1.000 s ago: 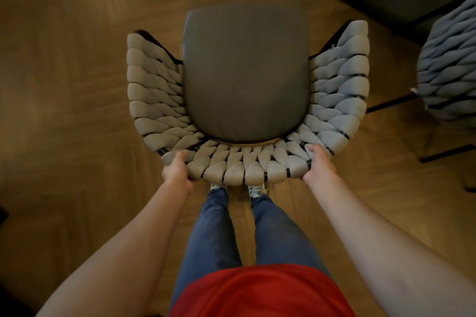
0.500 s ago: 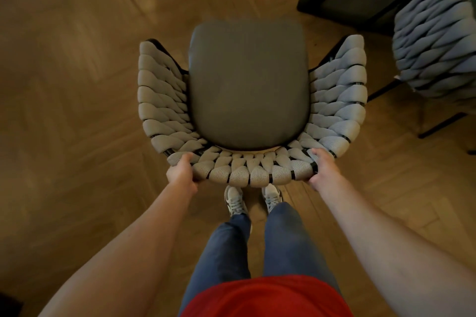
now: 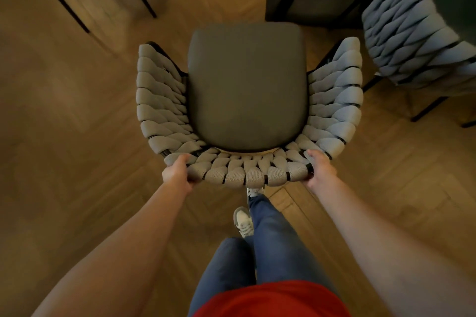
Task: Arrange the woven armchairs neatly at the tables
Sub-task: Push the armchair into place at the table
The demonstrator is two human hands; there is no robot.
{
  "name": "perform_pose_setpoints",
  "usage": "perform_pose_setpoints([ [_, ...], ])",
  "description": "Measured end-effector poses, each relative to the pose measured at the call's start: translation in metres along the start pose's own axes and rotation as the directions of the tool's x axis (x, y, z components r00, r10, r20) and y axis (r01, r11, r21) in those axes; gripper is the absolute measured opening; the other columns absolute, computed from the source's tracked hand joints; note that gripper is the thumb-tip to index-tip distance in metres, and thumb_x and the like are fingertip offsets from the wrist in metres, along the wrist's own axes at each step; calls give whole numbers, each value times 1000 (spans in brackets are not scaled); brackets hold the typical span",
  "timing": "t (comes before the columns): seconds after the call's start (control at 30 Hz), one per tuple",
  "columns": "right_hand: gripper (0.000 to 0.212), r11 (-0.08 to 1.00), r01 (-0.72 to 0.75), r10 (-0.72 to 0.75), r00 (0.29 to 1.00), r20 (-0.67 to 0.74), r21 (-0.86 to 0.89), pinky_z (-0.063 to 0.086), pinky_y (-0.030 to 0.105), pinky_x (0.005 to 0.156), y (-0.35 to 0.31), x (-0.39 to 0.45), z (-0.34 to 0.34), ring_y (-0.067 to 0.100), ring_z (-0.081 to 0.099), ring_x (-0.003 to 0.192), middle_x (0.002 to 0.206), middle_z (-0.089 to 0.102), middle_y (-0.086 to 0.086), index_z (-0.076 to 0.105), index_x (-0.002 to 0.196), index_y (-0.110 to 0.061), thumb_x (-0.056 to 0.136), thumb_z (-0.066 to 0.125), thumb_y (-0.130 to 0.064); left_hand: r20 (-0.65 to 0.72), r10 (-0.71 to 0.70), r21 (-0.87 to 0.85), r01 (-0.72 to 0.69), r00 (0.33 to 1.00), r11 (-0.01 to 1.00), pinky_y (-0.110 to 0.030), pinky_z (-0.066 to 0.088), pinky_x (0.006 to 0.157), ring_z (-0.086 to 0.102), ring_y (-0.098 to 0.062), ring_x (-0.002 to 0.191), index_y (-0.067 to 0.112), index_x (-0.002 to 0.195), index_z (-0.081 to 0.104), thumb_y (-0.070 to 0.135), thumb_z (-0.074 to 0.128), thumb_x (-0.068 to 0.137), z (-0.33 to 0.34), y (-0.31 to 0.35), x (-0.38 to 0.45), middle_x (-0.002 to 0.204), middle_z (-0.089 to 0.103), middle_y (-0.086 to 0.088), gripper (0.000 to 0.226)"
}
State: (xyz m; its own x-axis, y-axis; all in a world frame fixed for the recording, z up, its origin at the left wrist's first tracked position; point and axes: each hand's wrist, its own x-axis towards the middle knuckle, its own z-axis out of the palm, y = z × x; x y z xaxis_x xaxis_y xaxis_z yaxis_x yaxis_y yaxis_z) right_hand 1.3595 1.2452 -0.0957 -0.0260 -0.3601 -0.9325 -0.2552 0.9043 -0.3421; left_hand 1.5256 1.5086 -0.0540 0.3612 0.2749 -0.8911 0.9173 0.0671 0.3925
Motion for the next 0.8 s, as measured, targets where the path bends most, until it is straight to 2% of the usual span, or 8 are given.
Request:
perform_pose_setpoints([
  [0.13, 52, 999, 18, -18, 999, -28, -27, 54, 57, 89, -33, -10, 25, 35, 66, 103, 117, 65, 14, 55, 128, -11, 83, 77, -24, 11, 28, 54, -29, 1000, 998, -57, 55, 89, 64, -34, 105, 12, 131, 49, 20, 74, 87, 30, 27, 7, 120, 62, -14, 52],
  [0.33, 57, 990, 32, -30, 999, 18, -140, 55, 46, 63, -68, -5, 50, 36, 61, 110, 126, 61, 14, 53, 133, -15, 85, 73, -39, 145, 71, 295, -112, 987, 949, -49, 55, 80, 65, -30, 95, 15, 123, 48, 33, 69, 92, 52, 71, 11, 105, 63, -10, 41],
  [0.47, 70, 964, 68, -72, 997, -7, -256, 52, 51, 92, -68, -7, 52, 33, 51, 124, 142, 50, 13, 42, 144, -15, 87, 68, -47, 186, 86, 467, -166, 979, 869, -44, 53, 76, 68, -29, 86, 14, 121, 51, 46, 64, 92, 49, 84, 12, 98, 65, -8, 45],
  [0.53, 81, 915, 260, -294, 953, -69, -307, 41, 49, 109, -62, -12, 46, 32, 45, 133, 148, 44, 12, 32, 150, -12, 87, 67, -50, 207, 62, 557, -170, 976, 813, -43, 53, 73, 69, -31, 88, 12, 121, 53, 54, 60, 92, 44, 87, 11, 102, 68, -11, 51],
  [0.6, 89, 710, 559, -623, 782, -12, -428, 39, 49, 111, -55, -26, 39, 30, 45, 134, 148, 44, 11, 32, 150, -16, 80, 68, -57, 208, 143, 708, -250, 968, 661, -39, 55, 71, 71, -28, 83, 6, 109, 61, 61, 56, 91, 33, 88, 6, 94, 72, -10, 57],
  [0.67, 80, 374, 700, -813, 564, 149, -608, 37, 44, 111, -46, -43, 32, 27, 39, 137, 147, 42, 10, 33, 150, -16, 85, 68, -49, 256, 401, 833, -412, 879, 371, -35, 55, 64, 68, -23, 73, 8, 91, 67, 63, 51, 92, 18, 88, -2, 80, 71, -6, 57],
  [0.73, 69, 5, 737, -851, 359, 385, -675, 35, 42, 109, -36, -55, 31, 25, 36, 137, 147, 43, 10, 37, 147, -15, 90, 68, -39, 438, 632, 828, -561, 639, -7, -30, 47, 58, 62, -17, 70, 13, 89, 63, 60, 50, 94, 8, 86, -9, 76, 64, 1, 49],
  [0.8, 65, -247, 720, -725, 306, 617, -648, 30, 47, 115, -26, -62, 39, 25, 33, 141, 148, 43, 8, 43, 145, -16, 90, 65, -45, 657, 645, 703, -626, 391, -337, -32, 46, 71, 59, -18, 86, 16, 99, 61, 58, 51, 93, 7, 83, -8, 91, 61, 2, 43],
])
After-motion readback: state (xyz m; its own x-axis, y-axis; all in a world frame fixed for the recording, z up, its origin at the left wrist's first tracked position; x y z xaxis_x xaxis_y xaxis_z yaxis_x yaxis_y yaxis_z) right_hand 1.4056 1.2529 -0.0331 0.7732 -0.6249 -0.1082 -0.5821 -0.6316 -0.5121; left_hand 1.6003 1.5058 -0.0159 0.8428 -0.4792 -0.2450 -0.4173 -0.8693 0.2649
